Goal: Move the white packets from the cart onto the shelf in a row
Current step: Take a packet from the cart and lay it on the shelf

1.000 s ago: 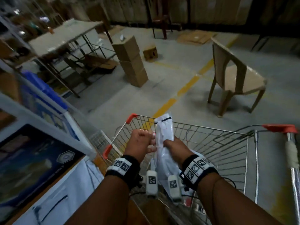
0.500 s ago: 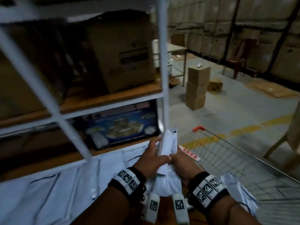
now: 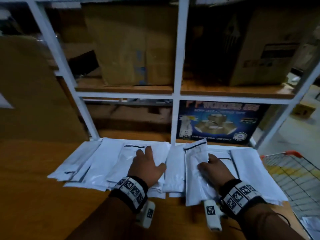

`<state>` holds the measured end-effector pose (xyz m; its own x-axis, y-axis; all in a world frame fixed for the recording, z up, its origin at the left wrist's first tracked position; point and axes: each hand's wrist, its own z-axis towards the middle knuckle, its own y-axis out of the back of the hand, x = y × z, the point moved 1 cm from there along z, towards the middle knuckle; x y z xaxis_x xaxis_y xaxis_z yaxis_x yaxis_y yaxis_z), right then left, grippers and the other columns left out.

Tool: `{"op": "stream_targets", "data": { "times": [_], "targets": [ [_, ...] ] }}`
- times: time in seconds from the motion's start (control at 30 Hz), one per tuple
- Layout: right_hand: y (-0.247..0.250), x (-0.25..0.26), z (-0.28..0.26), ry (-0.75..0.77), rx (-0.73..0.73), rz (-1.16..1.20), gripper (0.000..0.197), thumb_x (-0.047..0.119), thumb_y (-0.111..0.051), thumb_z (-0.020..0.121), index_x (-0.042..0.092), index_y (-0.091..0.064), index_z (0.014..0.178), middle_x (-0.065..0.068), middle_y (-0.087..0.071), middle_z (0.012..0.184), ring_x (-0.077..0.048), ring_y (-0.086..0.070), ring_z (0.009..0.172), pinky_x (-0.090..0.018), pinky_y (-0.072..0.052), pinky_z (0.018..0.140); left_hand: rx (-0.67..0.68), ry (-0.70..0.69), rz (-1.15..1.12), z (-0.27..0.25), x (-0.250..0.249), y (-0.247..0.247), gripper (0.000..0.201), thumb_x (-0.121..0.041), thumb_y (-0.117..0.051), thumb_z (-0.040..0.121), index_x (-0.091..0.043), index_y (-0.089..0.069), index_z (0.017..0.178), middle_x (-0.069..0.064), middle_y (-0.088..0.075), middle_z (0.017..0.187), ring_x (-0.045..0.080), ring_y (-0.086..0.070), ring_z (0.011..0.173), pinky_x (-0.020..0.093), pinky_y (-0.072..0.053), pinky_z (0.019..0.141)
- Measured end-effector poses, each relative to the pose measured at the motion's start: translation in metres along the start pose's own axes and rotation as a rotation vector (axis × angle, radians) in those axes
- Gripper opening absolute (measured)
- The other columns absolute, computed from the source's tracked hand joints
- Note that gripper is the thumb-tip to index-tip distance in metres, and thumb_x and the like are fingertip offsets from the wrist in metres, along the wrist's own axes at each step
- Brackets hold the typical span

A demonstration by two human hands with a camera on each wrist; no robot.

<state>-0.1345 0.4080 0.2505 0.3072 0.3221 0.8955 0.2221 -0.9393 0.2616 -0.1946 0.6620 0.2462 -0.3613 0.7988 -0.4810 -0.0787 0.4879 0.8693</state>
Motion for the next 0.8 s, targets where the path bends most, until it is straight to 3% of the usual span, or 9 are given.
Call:
{"op": "stream_targets", "data": {
  "times": [0.13, 0.23, 0.3, 0.43, 0.5, 0.6, 0.7, 0.8],
  "targets": [
    [-0.032, 0.015, 0.013, 0.044, -0.13, -0.102, 0.02, 0.003, -0.061, 0.087, 0.01, -0.066, 0.105, -0.013, -0.073, 0.083, -0.025, -0.067, 0.065, -0.028, -0.052, 0.05, -0.039, 0.063, 0.129, 0.008, 0.037, 0.008, 0.089, -0.068, -0.048, 0.08, -0.022, -0.021, 0.151, 0.014, -0.034, 0.142, 0.037, -0.046, 0.125, 0.045, -0.047, 0.1],
    [-0.039, 0.033, 0.027, 0.155, -0.268, -0.371, 0.027, 0.011, -0.061, 0.085, 0.017, -0.062, 0.112, -0.003, -0.069, 0.099, -0.031, -0.067, 0.09, -0.033, -0.052, 0.074, -0.067, 0.059, 0.18, 0.018, 0.049, 0.013, 0.084, -0.068, -0.048, 0.08, -0.021, -0.027, 0.146, 0.015, -0.036, 0.139, 0.037, -0.047, 0.121, 0.045, -0.049, 0.095],
    [-0.049, 0.046, 0.034, 0.232, -0.313, -0.652, 0.038, 0.016, -0.06, 0.087, 0.016, -0.058, 0.125, -0.008, -0.065, 0.114, -0.034, -0.066, 0.103, -0.039, -0.054, 0.085, -0.071, 0.041, 0.193, 0.027, 0.051, 0.01, 0.081, -0.068, -0.048, 0.079, -0.021, -0.03, 0.143, 0.015, -0.037, 0.137, 0.036, -0.047, 0.118, 0.044, -0.049, 0.091],
    [-0.093, 0.057, 0.039, 0.207, -0.226, -0.975, 0.05, 0.024, -0.06, 0.093, 0.016, -0.046, 0.141, -0.016, -0.053, 0.135, -0.039, -0.064, 0.116, -0.048, -0.056, 0.094, -0.029, 0.031, 0.205, 0.041, 0.041, -0.002, 0.079, -0.066, -0.051, 0.079, -0.02, -0.031, 0.14, 0.015, -0.034, 0.14, 0.036, -0.044, 0.121, 0.045, -0.048, 0.091],
    [-0.116, 0.051, 0.043, 0.116, -0.119, -1.049, 0.069, 0.046, -0.063, 0.091, 0.018, -0.04, 0.149, -0.017, -0.045, 0.145, -0.041, -0.059, 0.126, -0.05, -0.053, 0.101, 0.0, 0.033, 0.217, 0.044, 0.036, -0.014, 0.082, -0.067, -0.053, 0.079, -0.02, -0.031, 0.142, 0.015, -0.033, 0.141, 0.036, -0.043, 0.123, 0.046, -0.048, 0.093],
    [-0.137, 0.036, 0.049, -0.032, 0.09, -1.045, 0.097, 0.072, -0.053, 0.085, 0.017, -0.029, 0.161, -0.023, -0.028, 0.16, -0.044, -0.043, 0.144, -0.051, -0.04, 0.114, 0.018, 0.061, 0.211, 0.045, 0.037, -0.031, 0.076, -0.066, -0.053, 0.082, -0.02, -0.035, 0.139, 0.013, -0.034, 0.136, 0.035, -0.044, 0.121, 0.047, -0.049, 0.095],
    [-0.139, 0.026, 0.053, -0.043, 0.118, -1.089, 0.094, 0.074, -0.055, 0.083, 0.018, -0.034, 0.157, -0.026, -0.029, 0.156, -0.045, -0.047, 0.14, -0.049, -0.042, 0.113, 0.054, 0.09, 0.236, 0.048, 0.04, -0.036, 0.075, -0.068, -0.055, 0.08, -0.02, -0.039, 0.137, 0.012, -0.036, 0.133, 0.033, -0.047, 0.121, 0.046, -0.051, 0.094],
    [-0.13, 0.021, 0.06, -0.02, 0.071, -1.089, 0.076, 0.056, -0.067, 0.083, 0.019, -0.042, 0.144, -0.021, -0.041, 0.142, -0.041, -0.057, 0.126, -0.045, -0.049, 0.105, 0.071, 0.075, 0.284, 0.049, 0.039, -0.038, 0.076, -0.071, -0.051, 0.081, -0.02, -0.041, 0.136, 0.011, -0.044, 0.132, 0.032, -0.051, 0.121, 0.045, -0.052, 0.091]
  ]
}}
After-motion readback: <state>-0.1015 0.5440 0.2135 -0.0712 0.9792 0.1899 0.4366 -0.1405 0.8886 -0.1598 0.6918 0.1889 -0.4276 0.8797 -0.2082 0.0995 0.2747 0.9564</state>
